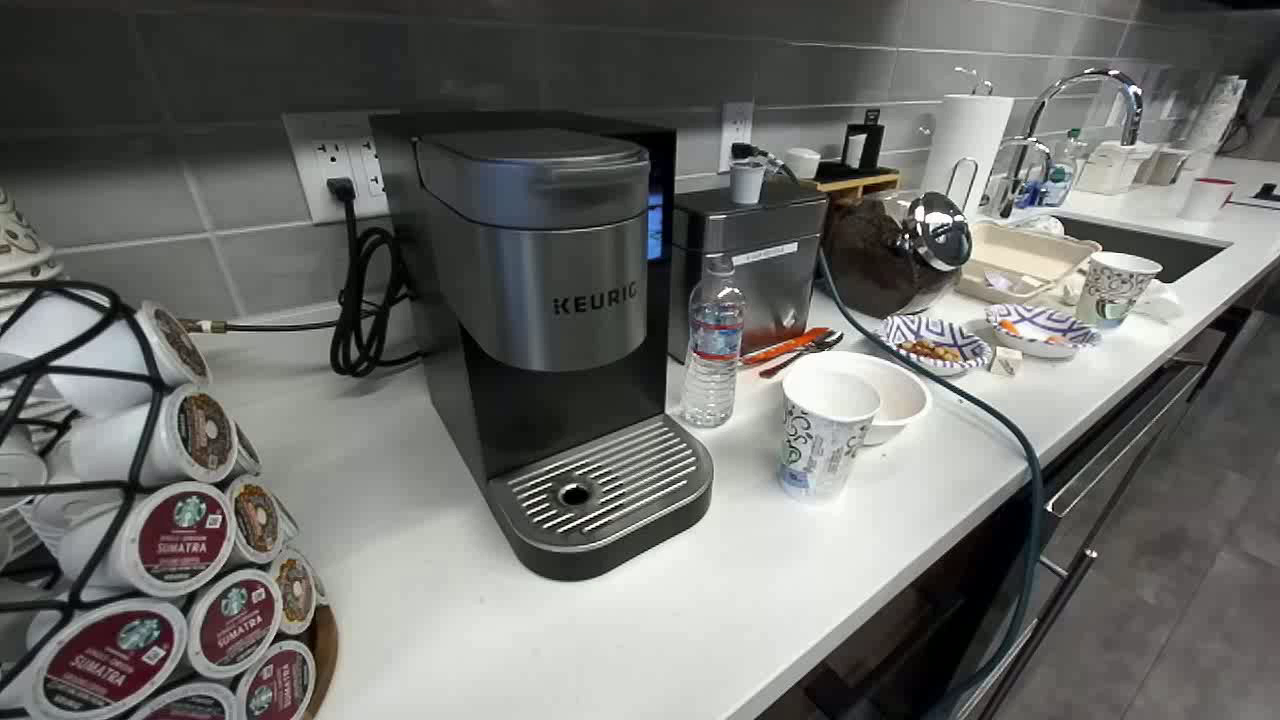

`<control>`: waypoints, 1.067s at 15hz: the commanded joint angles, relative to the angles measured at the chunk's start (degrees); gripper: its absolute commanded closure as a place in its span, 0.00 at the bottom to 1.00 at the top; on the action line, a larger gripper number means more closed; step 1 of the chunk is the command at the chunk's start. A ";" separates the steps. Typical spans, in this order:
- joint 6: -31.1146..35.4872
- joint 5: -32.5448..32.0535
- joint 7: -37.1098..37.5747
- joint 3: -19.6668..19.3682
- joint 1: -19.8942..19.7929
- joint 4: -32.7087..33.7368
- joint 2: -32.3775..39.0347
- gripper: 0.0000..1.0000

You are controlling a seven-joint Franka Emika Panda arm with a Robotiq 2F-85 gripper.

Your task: Open the coffee machine

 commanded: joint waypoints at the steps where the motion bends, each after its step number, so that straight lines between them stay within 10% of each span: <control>1: -0.11 -0.26 0.27 -0.46 0.51 0.08 0.00 0.00; 9: 7.00 1.05 -3.02 1.31 4.67 -1.40 -3.23 0.00; 16: 7.31 -1.88 -1.35 16.00 16.44 7.85 0.89 0.00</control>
